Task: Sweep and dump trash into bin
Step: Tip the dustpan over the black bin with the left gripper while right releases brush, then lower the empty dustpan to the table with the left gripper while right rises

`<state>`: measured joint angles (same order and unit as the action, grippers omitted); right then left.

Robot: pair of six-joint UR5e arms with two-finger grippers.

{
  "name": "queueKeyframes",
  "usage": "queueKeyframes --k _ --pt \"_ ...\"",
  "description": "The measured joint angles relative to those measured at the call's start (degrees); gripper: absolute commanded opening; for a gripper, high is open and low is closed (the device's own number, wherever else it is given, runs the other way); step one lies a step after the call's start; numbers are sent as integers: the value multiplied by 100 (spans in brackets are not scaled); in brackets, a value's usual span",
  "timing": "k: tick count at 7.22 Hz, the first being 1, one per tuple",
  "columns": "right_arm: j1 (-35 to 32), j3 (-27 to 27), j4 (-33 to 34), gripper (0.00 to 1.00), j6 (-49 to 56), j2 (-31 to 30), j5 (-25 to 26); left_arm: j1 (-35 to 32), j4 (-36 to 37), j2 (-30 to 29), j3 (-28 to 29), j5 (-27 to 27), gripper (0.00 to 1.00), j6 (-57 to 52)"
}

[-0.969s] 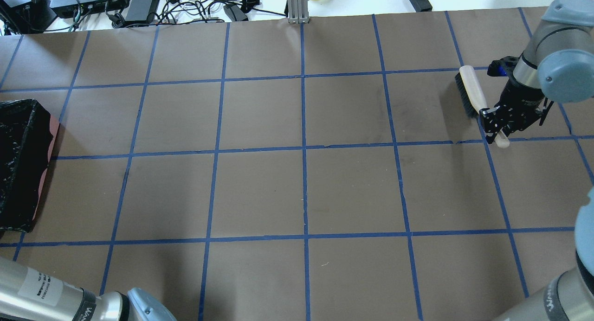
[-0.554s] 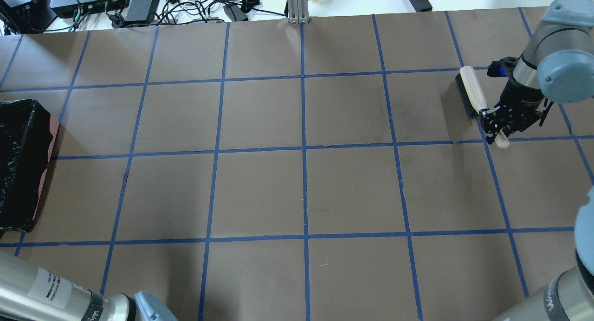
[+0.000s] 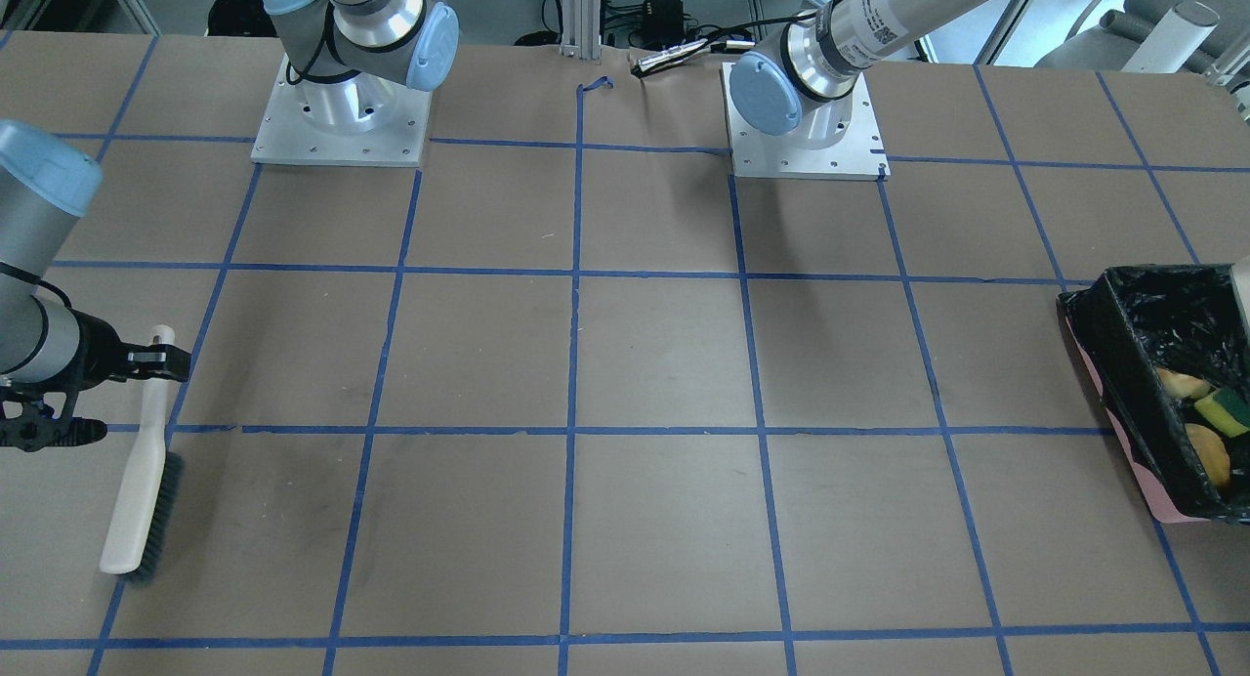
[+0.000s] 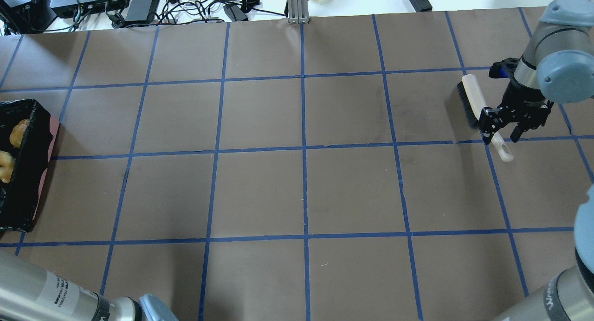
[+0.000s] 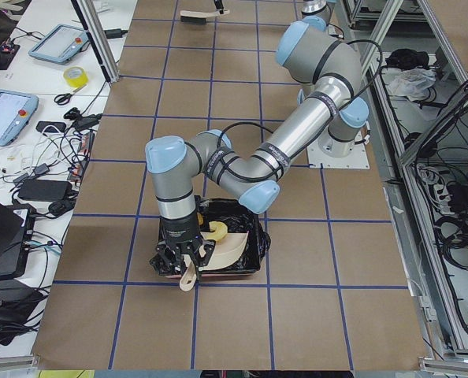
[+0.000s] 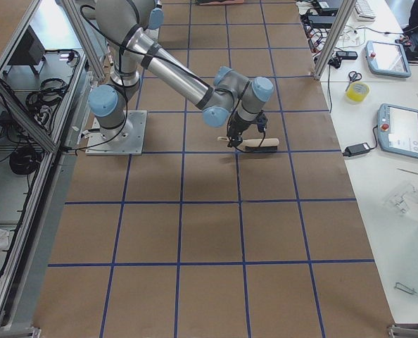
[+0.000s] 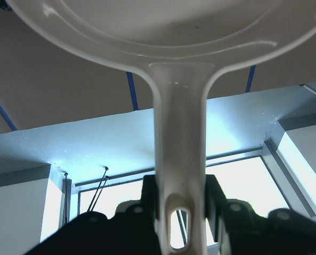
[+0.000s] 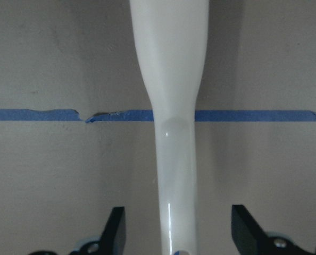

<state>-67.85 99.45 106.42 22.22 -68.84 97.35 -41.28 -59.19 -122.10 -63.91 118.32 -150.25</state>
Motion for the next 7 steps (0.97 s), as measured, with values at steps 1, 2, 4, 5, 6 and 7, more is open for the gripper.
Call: queueKeyframes --k 1,2,4,5,6,7 --pt "0 -18 0 98 -26 -17 8 -30 138 115 -180 18 0 -22" --pt "-1 -68 -14 100 -42 -76 3 -58 260 207 -303 4 0 -88" --pt "-18 -353 -170 100 -50 -383 -57 -62 145 303 -309 -463 0 -274" --pt "-28 -617 -466 100 -55 -609 -103 -64 -281 316 -141 -984 0 -296" --pt "-35 -971 -921 100 -95 -875 -193 -75 -985 279 233 -1620 0 -246" --pt "-49 -1385 -1435 100 -230 -1125 -346 -110 -1924 208 715 -2237 0 -5"
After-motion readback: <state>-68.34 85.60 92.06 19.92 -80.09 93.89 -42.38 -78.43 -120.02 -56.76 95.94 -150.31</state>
